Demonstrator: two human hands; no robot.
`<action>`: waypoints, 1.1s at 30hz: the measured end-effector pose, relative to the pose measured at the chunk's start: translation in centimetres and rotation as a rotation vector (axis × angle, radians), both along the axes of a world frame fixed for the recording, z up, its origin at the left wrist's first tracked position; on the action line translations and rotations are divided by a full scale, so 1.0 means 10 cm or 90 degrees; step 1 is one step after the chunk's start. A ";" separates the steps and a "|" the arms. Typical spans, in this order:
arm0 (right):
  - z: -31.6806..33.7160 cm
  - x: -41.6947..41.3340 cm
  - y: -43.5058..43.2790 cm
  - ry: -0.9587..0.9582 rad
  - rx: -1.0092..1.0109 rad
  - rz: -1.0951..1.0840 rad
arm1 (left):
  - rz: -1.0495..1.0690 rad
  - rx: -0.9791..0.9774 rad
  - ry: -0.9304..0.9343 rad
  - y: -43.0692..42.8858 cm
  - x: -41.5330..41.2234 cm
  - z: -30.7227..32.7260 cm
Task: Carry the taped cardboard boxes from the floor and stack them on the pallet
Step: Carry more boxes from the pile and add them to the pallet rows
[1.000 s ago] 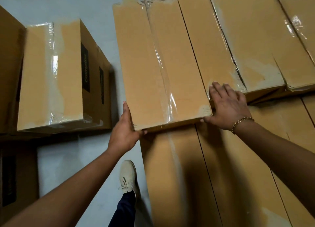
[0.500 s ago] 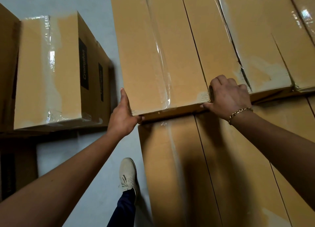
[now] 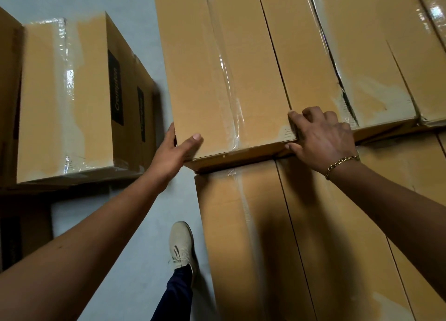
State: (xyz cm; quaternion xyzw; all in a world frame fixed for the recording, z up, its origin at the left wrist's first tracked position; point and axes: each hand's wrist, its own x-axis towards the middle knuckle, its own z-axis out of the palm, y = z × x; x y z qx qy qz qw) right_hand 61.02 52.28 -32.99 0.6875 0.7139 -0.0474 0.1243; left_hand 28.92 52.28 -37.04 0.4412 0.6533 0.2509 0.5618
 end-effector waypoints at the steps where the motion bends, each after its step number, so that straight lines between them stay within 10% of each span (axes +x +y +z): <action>1: -0.02 0.02 -0.02 -0.012 -0.001 0.010 | 0.003 0.002 -0.004 0.00 0.02 -0.01; 22: -0.21 0.04 -0.30 -0.011 0.030 0.098 | -0.016 0.000 0.022 -0.13 -0.05 -0.11; 33: -0.20 0.10 -0.29 0.168 0.110 -0.079 | 0.009 -0.018 0.012 -0.04 -0.11 -0.03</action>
